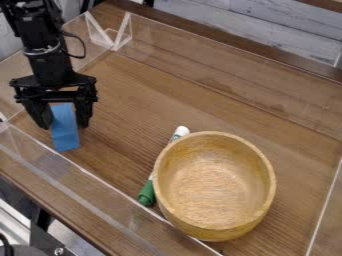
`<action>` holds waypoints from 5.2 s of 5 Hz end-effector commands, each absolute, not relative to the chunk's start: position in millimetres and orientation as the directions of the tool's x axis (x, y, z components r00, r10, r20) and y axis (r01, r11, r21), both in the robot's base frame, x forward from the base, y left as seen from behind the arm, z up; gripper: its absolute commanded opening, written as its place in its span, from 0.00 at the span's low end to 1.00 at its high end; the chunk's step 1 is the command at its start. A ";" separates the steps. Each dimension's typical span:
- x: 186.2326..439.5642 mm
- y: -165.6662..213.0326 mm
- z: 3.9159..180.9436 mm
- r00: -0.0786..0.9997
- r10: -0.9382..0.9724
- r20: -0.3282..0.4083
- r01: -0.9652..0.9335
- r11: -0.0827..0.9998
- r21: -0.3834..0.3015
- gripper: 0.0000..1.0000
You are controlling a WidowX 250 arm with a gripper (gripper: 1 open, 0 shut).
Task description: Put the blue block in the brown bowl
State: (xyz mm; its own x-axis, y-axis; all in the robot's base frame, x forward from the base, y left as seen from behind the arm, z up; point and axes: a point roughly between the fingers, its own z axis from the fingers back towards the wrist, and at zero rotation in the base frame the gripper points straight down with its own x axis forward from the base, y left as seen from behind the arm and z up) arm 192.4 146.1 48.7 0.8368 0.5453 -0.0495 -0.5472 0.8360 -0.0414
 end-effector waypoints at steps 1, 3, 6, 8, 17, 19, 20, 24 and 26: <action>198.4 155.3 50.8 0.828 0.561 -0.015 -0.561 0.827 -0.033 1.00; 203.5 161.1 47.3 0.822 0.569 -0.017 -0.569 0.822 -0.032 1.00; 203.8 166.1 44.1 0.808 0.589 -0.029 -0.590 0.807 -0.026 1.00; 204.0 167.3 42.3 0.800 0.599 -0.037 -0.600 0.800 -0.020 1.00; 205.3 50.2 149.5 0.931 0.363 0.029 -0.359 0.929 -0.085 0.00; 199.7 -19.2 146.5 0.956 0.293 0.029 -0.290 0.953 -0.091 0.00; 200.5 -50.3 139.2 0.959 0.280 0.040 -0.276 0.957 -0.089 0.00; 213.9 -77.9 118.0 0.983 0.160 0.086 -0.146 0.979 -0.145 0.00; 215.4 -74.3 110.6 0.990 0.112 0.089 -0.095 0.980 -0.176 0.00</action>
State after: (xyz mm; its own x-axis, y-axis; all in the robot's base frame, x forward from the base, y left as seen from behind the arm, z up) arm 211.1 -74.8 103.4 0.9919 0.1119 0.0596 -0.1006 0.9809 -0.1667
